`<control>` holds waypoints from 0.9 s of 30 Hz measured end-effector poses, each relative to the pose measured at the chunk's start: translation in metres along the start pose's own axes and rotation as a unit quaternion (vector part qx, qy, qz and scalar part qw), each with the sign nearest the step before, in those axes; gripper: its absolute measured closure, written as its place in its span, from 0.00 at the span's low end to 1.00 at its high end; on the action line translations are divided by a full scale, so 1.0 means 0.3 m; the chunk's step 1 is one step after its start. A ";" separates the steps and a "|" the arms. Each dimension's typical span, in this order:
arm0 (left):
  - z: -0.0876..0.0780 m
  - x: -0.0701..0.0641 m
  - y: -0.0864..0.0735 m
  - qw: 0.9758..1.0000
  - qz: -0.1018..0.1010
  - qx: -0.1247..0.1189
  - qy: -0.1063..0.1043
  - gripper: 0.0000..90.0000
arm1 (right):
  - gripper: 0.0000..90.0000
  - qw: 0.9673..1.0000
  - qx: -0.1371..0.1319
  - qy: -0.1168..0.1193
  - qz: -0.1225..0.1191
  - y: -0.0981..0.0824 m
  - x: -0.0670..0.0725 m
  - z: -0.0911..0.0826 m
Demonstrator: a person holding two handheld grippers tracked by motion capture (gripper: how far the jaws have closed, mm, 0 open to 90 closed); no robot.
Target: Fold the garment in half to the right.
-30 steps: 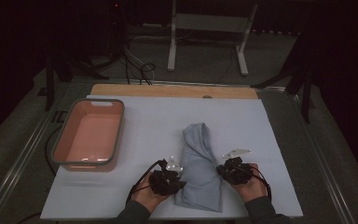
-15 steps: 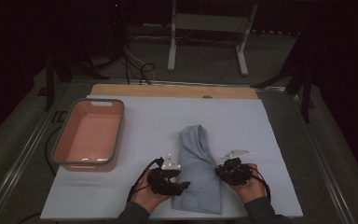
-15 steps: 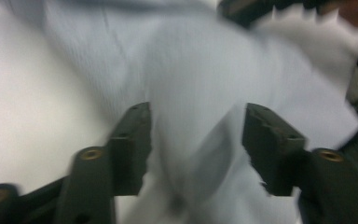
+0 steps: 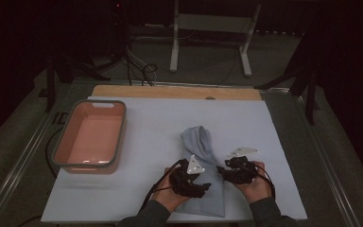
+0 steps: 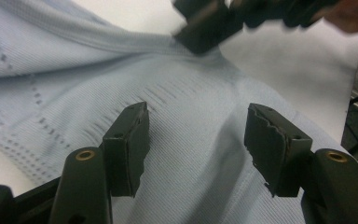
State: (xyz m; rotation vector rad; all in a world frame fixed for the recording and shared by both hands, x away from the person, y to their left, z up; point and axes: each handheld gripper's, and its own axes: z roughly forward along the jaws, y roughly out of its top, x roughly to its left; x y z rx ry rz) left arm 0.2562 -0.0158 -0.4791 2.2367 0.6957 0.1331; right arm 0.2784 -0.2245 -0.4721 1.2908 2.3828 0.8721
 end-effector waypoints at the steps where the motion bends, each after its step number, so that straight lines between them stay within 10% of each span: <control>1: 0.007 0.001 -0.006 1.000 -0.005 0.004 -0.005 0.45 | 0.59 1.000 -0.017 0.003 0.000 0.019 0.000 -0.014; 19: 0.014 -0.004 -0.025 1.000 -0.003 0.007 -0.003 0.46 | 0.73 0.997 -0.061 0.042 -0.032 0.208 0.063 0.039; 27: 0.020 -0.011 -0.028 1.000 -0.001 0.009 0.000 0.46 | 0.78 0.997 -0.060 0.053 -0.009 0.243 0.061 0.101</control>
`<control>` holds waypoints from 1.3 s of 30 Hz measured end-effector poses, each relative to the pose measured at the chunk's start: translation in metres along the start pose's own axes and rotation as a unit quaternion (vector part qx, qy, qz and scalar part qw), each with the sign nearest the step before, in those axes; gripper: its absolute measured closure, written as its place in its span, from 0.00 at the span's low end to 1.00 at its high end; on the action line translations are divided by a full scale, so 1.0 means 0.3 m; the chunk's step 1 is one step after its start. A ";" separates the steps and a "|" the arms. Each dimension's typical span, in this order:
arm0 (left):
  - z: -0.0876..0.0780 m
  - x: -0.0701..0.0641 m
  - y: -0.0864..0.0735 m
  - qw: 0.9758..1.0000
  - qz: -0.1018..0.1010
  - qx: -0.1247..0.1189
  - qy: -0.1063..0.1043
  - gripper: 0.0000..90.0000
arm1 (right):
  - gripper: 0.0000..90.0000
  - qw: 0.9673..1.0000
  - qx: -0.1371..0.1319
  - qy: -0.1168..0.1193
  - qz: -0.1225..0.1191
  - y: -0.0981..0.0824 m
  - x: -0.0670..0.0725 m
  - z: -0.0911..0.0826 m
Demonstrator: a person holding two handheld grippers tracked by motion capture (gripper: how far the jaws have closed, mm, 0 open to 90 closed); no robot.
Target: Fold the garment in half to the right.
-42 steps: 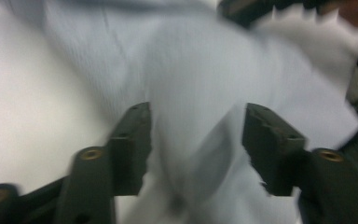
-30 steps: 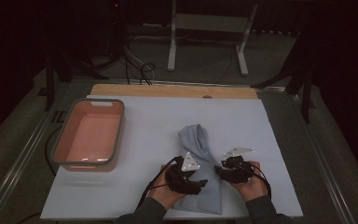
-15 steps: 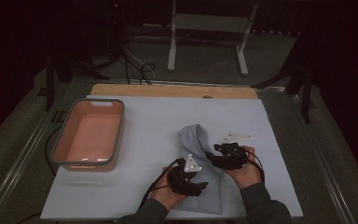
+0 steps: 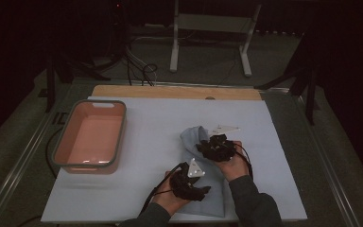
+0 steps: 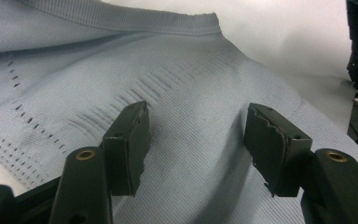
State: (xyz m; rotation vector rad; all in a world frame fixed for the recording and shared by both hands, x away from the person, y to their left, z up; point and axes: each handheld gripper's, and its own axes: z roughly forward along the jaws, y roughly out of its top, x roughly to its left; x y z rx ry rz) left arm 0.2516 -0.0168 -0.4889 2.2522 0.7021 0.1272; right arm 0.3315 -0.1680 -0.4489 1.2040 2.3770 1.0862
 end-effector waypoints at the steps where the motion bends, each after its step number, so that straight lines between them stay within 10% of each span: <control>1: 0.002 0.000 -0.001 1.000 0.000 0.002 -0.001 0.46 | 0.82 1.000 -0.001 0.006 0.006 0.005 -0.004 0.009; 3: 0.004 -0.003 -0.004 1.000 0.002 0.003 0.001 0.45 | 0.97 1.000 -0.001 0.014 -0.003 0.017 -0.009 0.022; 13: 0.010 -0.007 -0.009 1.000 0.002 0.011 0.001 0.46 | 0.98 0.999 -0.035 -0.029 -0.001 0.070 -0.078 -0.041; 27: 0.015 -0.008 -0.009 1.000 0.001 0.017 0.002 0.46 | 0.98 0.998 0.007 -0.053 0.023 0.014 -0.162 0.017; 32: 0.016 -0.010 -0.008 1.000 0.000 0.015 0.003 0.46 | 0.65 0.999 0.017 -0.037 0.014 0.013 -0.140 0.008; 39: 0.017 -0.009 -0.006 1.000 0.003 0.019 0.003 0.46 | 0.55 0.999 0.023 -0.034 0.009 -0.031 -0.100 -0.049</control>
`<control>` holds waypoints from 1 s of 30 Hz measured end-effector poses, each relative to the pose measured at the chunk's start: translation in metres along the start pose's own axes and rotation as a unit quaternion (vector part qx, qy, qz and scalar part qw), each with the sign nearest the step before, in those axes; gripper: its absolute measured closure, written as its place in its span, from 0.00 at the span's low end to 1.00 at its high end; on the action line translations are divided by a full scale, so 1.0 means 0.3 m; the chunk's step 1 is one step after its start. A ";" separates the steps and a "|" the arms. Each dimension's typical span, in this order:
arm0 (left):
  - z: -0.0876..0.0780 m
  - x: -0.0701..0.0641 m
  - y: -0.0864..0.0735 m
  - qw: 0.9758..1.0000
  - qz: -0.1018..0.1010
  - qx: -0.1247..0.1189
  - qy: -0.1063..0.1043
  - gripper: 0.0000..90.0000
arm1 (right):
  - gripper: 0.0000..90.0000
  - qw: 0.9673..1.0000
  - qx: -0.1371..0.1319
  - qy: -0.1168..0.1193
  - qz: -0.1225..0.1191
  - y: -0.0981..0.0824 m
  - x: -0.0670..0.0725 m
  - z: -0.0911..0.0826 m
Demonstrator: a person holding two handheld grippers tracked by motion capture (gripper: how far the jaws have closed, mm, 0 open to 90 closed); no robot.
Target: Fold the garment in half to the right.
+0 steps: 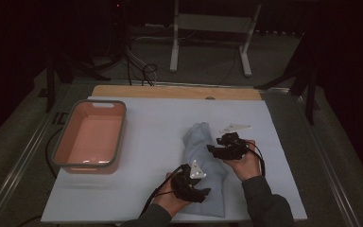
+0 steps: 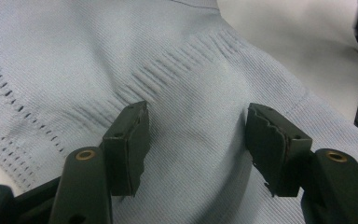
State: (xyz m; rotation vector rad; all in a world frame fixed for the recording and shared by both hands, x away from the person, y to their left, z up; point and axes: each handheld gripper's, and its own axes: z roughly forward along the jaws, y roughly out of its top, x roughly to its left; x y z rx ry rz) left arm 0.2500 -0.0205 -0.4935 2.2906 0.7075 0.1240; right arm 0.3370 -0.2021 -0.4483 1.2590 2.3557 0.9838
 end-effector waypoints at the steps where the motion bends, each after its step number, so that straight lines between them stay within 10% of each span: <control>1: 0.000 0.000 0.000 1.000 0.000 0.001 0.000 0.46 | 0.55 1.000 0.000 0.001 0.003 -0.015 0.003 -0.011; 11: 0.003 0.000 0.002 1.000 -0.001 0.004 0.000 0.46 | 0.68 0.999 0.029 0.029 0.016 -0.146 0.021 -0.058; 16: 0.007 -0.001 0.004 1.000 -0.002 0.005 0.002 0.45 | 0.98 0.998 0.048 0.045 0.015 -0.190 0.014 -0.050; 30: 0.002 -0.001 0.014 1.000 0.001 0.009 -0.001 0.45 | 1.00 0.998 0.061 0.013 0.016 -0.225 0.003 -0.028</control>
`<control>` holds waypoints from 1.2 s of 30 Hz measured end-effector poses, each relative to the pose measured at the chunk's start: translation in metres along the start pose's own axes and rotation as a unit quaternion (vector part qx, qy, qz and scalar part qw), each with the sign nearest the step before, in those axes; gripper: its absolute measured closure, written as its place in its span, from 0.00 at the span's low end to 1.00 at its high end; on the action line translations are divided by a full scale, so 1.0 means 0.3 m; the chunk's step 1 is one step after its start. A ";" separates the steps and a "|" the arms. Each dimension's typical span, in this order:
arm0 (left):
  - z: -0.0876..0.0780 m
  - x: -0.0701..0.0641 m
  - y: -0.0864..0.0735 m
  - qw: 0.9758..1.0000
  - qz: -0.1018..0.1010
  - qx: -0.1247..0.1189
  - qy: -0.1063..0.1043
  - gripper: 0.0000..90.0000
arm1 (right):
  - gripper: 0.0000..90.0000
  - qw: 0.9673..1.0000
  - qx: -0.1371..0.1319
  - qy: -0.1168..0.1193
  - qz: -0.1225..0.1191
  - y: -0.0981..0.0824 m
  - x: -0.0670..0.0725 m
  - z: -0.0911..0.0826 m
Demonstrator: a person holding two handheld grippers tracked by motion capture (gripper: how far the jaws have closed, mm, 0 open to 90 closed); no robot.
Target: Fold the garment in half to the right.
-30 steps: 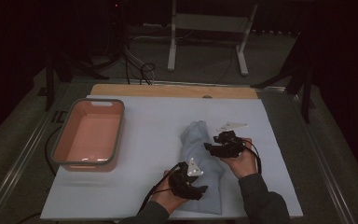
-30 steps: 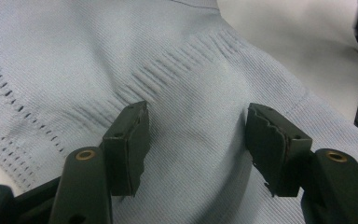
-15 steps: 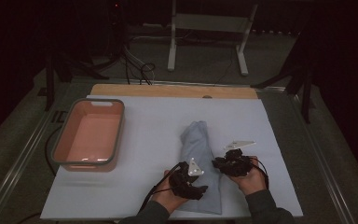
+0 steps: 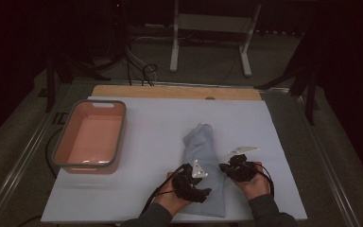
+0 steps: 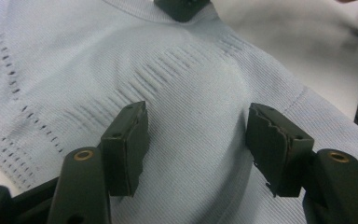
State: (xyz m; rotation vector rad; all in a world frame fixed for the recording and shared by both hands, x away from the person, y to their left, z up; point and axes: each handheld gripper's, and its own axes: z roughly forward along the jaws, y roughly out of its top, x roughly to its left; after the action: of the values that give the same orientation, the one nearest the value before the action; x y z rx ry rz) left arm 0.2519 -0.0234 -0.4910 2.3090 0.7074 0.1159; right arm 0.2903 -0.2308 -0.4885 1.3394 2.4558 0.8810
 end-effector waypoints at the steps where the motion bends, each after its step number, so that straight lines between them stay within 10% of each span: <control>1: 0.001 0.001 0.000 1.000 0.001 -0.001 -0.001 0.45 | 1.00 1.000 0.001 -0.002 -0.005 0.000 0.000 0.001; 14: 0.017 0.002 0.007 1.000 -0.008 0.005 0.000 0.45 | 1.00 1.000 0.008 -0.023 -0.010 -0.006 0.008 0.016; 25: 0.019 -0.003 0.008 1.000 -0.007 0.011 0.003 0.45 | 0.47 0.999 -0.020 -0.026 0.013 -0.037 0.037 -0.076; 36: 0.014 0.012 0.004 1.000 -0.021 0.001 -0.011 0.45 | 0.40 0.999 -0.022 -0.005 0.026 -0.088 0.067 -0.097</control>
State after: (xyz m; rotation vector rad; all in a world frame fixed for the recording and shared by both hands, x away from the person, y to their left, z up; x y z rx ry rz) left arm 0.2566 -0.0248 -0.4937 2.2915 0.7451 0.0713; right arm 0.2478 -0.2370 -0.4788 1.3937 2.3907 0.9326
